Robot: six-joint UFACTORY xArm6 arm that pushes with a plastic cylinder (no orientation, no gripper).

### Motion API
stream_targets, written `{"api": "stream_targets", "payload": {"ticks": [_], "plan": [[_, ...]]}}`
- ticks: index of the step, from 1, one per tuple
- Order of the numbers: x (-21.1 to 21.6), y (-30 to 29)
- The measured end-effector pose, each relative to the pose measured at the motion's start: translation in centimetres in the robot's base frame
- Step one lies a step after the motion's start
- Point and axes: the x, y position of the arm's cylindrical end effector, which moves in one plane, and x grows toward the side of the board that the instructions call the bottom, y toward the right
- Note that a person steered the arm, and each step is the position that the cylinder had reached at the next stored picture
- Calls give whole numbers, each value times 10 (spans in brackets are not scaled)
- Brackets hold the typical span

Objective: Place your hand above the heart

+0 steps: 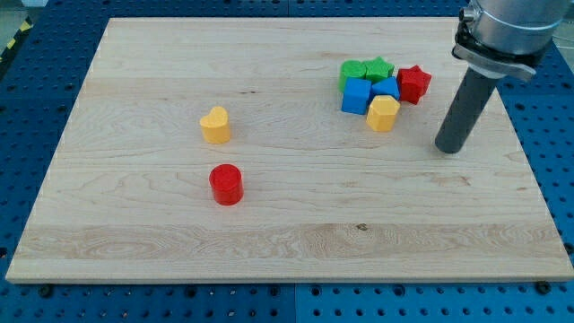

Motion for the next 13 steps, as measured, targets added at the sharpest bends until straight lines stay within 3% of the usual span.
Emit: {"api": "stream_targets", "payload": {"ticks": [2,5,7,8,9,13], "plan": [[12,0],[74,17],[96,-24],[91,-65],[59,-84],[14,-113]]}}
